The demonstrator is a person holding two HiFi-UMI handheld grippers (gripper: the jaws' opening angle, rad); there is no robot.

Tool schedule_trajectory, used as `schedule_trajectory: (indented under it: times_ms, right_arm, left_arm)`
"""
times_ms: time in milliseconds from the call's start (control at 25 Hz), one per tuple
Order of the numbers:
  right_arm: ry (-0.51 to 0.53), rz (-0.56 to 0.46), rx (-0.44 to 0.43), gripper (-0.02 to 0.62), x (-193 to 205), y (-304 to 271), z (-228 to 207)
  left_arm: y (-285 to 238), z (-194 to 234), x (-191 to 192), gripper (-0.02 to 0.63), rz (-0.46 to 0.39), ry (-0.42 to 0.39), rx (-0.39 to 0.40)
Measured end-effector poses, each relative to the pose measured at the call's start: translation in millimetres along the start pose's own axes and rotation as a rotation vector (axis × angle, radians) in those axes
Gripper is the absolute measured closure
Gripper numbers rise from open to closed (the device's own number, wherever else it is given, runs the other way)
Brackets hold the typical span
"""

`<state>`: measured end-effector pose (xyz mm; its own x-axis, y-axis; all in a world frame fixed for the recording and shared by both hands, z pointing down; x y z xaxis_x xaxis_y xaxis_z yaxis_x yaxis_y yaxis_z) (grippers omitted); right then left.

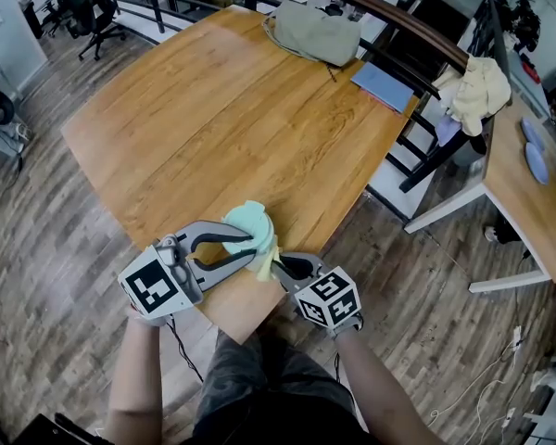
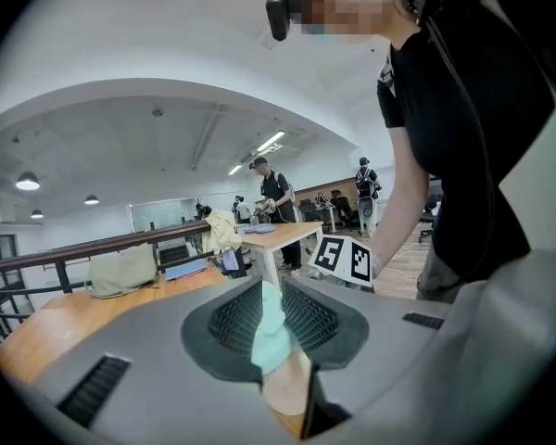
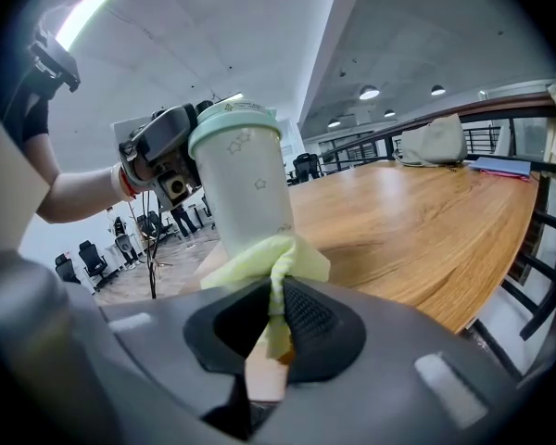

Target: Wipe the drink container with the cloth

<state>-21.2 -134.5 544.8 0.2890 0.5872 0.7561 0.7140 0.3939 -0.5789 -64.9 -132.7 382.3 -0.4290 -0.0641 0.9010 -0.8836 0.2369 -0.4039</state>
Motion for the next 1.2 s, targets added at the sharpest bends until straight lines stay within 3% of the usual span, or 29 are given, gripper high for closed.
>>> schedule_trajectory:
  times_ms: [200, 600, 880, 1200]
  right_arm:
    - [-0.002, 0.007, -0.003, 0.552, 1.4, 0.6, 5.3]
    - [0.003, 0.023, -0.029, 0.551, 6.5, -4.0, 20.7]
    - [0.010, 0.040, -0.042, 0.551, 9.8, -6.0, 22.0]
    - [-0.004, 0.064, -0.013, 0.551, 13.8, -3.2, 21.0]
  left_arm:
    - [4.8, -2.7, 2.1, 0.547, 0.002, 0.034, 0.025]
    - [7.9, -5.3, 3.9, 0.541, 0.032, -0.003, 0.046]
    - [11.9, -14.7, 8.4, 0.540, 0.025, 0.065, 0.008]
    - [8.3, -22.8, 7.2, 0.538, 0.033, 0.041, -0.070]
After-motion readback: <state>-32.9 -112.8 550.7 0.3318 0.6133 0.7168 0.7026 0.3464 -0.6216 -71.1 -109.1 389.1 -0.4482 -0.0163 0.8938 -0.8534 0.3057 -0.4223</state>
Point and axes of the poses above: the fingertips, and each gripper's own axes: y backward along the fingers, z to its left, x out of its underside, the point moved 1 cm from there along y, backward along the fingers, and after that the axes turned 9 degrees about z, right-handed, at the moved point
